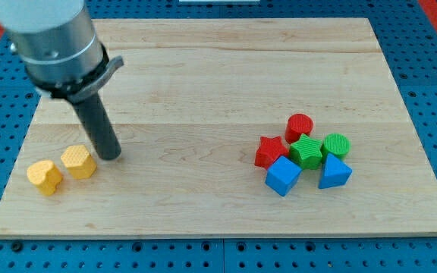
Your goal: Push the yellow hexagon close to the yellow heart
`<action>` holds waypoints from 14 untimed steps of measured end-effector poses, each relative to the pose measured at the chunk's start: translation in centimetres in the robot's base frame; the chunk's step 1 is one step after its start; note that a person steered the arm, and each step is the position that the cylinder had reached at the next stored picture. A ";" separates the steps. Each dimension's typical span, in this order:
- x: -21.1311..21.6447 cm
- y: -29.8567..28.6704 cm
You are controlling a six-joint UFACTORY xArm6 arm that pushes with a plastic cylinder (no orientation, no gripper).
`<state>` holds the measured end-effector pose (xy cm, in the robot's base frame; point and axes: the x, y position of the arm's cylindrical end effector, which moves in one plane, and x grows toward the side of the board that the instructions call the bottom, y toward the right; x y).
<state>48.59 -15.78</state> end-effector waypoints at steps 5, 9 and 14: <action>1.3 -2.1; -0.8 -2.1; 6.5 9.2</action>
<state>55.07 -6.55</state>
